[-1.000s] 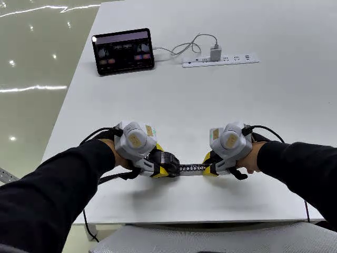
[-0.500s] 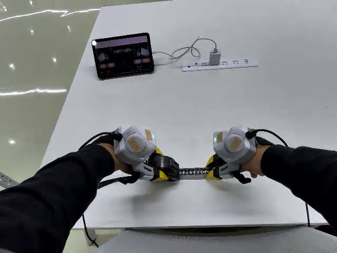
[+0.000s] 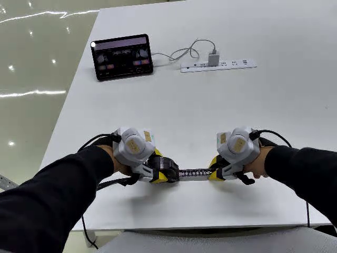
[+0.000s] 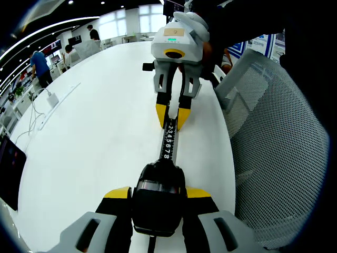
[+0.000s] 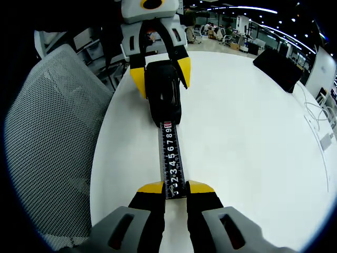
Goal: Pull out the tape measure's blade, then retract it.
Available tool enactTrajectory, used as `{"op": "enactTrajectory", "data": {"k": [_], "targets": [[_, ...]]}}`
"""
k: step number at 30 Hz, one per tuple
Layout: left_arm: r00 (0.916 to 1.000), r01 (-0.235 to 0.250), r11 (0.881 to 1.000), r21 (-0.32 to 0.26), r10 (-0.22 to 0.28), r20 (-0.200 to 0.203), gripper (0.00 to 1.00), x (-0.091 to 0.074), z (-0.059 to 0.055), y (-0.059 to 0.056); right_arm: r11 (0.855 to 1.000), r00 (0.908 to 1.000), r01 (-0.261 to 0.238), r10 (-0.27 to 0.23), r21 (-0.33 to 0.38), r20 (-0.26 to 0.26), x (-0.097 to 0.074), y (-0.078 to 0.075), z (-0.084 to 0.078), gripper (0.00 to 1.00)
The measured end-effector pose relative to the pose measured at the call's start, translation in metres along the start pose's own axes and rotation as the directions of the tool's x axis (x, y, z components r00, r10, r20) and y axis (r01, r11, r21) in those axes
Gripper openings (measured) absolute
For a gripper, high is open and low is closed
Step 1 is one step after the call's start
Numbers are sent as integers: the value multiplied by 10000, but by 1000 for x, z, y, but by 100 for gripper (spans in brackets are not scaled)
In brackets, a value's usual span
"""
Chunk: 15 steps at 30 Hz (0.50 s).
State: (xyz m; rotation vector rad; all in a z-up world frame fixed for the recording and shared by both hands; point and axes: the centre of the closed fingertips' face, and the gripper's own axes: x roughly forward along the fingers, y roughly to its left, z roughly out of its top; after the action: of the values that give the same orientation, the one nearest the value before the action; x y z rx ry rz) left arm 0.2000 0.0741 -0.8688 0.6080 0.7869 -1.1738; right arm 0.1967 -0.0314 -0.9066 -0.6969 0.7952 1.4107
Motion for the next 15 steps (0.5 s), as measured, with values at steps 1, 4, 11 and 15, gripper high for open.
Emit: {"op": "enactTrajectory", "data": {"k": [1, 4, 11, 15], "targets": [[10000, -2, 10000, 4, 2, 1, 32, 0, 0, 0, 10000, 10000, 6, -6, 2, 2, 0, 0, 0, 10], [10000, -12, 10000, -16, 12, 14, 32, 0, 0, 0, 10000, 10000, 4, -4, 34, 12, -2, 0, -2, 10], [10000, -34, 10000, -37, 34, 21, 32, 0, 0, 0, 10000, 10000, 9, -10, 87, 32, -5, 0, -6, 10], [10000, -48, 10000, -43, 48, 29, 32, 0, 0, 0, 10000, 10000, 9, -9, 14, 18, -5, -1, -7, 10]]}}
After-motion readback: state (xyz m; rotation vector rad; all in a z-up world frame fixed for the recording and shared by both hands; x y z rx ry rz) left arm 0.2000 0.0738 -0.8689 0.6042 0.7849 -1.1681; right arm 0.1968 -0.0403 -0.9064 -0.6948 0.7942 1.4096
